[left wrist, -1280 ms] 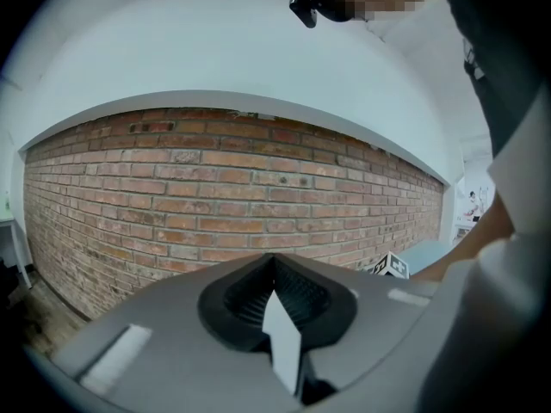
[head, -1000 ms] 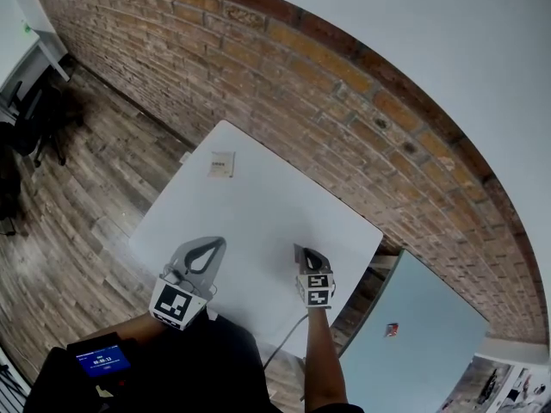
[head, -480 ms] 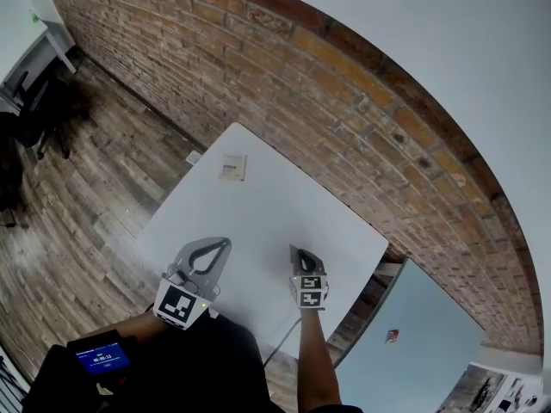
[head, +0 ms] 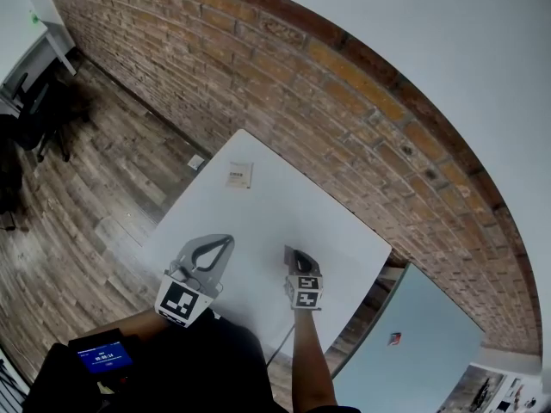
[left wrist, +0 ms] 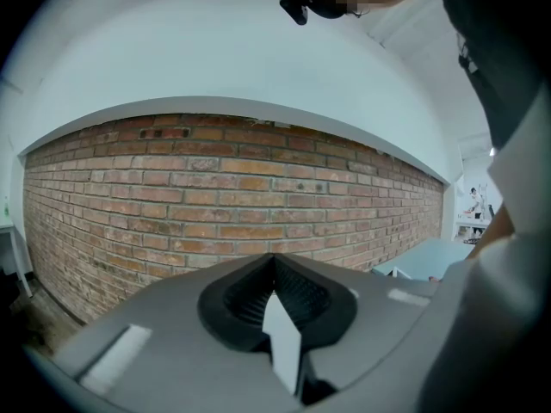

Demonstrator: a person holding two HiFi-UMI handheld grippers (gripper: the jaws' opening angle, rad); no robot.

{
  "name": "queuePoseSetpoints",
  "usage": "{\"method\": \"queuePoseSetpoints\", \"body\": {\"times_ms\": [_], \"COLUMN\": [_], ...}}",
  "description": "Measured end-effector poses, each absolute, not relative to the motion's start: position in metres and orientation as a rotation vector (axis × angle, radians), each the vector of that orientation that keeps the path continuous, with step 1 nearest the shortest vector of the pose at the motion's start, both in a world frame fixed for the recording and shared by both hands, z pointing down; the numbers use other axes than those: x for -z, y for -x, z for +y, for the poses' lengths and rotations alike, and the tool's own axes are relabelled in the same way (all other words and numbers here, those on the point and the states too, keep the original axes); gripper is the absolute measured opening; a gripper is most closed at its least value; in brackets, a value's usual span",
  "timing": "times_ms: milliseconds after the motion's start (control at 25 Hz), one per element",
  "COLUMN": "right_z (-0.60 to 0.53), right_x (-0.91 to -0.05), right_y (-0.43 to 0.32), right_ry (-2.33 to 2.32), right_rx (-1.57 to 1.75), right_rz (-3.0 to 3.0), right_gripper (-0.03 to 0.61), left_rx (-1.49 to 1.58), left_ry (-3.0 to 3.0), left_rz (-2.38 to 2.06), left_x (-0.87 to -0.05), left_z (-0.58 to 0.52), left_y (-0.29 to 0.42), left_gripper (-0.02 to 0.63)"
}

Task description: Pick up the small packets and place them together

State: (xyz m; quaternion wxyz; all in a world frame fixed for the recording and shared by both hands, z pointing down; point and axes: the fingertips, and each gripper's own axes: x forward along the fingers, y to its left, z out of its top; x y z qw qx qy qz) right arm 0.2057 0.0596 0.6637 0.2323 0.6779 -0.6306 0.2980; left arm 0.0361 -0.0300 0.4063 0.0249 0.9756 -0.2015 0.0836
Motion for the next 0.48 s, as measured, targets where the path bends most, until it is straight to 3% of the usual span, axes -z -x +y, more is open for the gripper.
{"method": "queuePoseSetpoints", "body": {"times_ms": [480], "right_z": [0.051], "right_x": [-0.692], "right_y": [-0.204], "right_ry": [-2.102], "right_rx": [-1.126], "right_rz": [-1.643], "right_gripper": [0.005], "left_rx": [-0.287], "left_ry": [-2.974], "left_rz": [-0.621], "left_x": [-0.417], "left_z": [-0.049], "left_y": [-0.015], "left_gripper": [0.000]}}
